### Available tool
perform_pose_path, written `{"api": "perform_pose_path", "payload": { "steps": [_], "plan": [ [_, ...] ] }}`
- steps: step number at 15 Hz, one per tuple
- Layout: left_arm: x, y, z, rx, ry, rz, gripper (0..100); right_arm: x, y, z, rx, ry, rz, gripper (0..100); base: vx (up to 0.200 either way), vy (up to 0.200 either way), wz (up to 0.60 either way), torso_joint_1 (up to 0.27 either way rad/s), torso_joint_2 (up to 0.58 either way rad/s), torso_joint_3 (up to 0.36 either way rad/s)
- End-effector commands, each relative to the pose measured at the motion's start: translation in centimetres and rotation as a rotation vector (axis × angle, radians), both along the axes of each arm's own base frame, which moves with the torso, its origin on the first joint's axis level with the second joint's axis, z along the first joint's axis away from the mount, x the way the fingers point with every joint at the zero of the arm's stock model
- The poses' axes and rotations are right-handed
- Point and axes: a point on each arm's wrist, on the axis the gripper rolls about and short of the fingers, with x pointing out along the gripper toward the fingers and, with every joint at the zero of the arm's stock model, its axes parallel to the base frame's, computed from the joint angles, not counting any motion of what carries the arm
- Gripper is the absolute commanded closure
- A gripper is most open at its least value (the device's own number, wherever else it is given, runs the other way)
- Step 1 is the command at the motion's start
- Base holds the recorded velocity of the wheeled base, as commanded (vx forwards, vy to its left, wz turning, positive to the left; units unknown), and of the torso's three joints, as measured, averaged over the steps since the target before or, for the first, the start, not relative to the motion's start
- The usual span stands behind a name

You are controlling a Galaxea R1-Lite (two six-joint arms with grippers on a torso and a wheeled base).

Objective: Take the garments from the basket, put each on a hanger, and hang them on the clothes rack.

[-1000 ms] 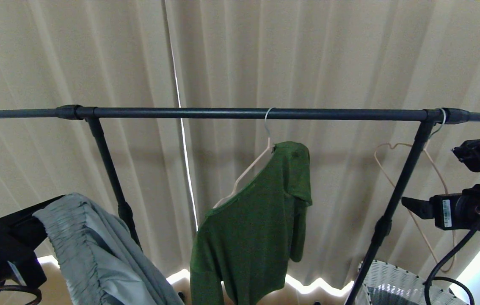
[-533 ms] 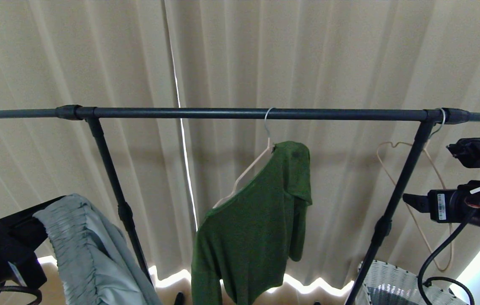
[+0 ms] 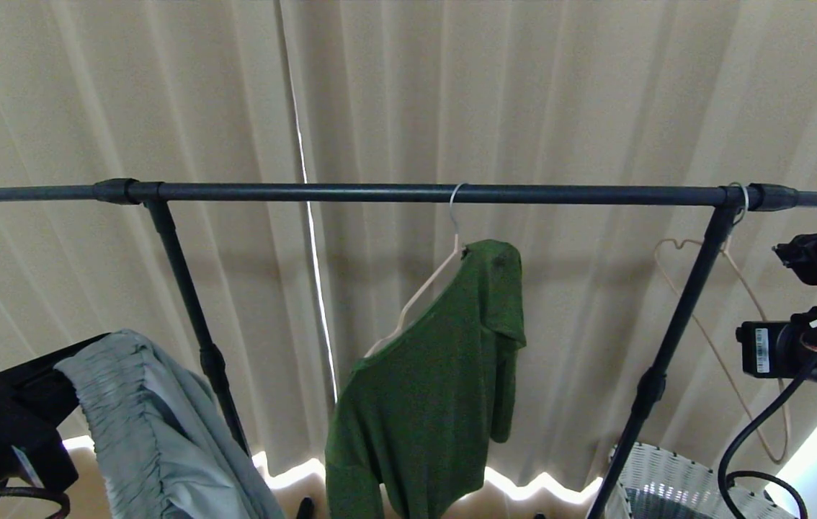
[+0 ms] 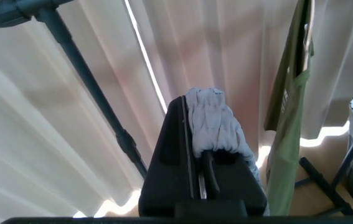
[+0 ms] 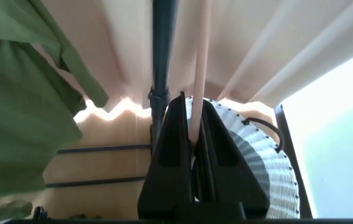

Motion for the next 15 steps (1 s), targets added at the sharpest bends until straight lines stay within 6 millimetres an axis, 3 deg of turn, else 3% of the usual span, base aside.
{"api": "perform_pose_path", "payload": {
  "steps": [1,15],
  "plan": [
    [0.0,0.0,0.0,-0.001,-0.001,0.001,100,-0.6,-0.3,0.5,-0.001,-0.025,-0.011,100,0.000,0.000,0.00,0.000,0.00,0.000],
    [0.0,0.0,0.0,0.001,0.000,0.001,100,-4.9,-1.2,3.4,-0.034,-0.180,-0.022,100,0.000,0.000,0.00,0.000,0.00,0.000]
  ]
}}
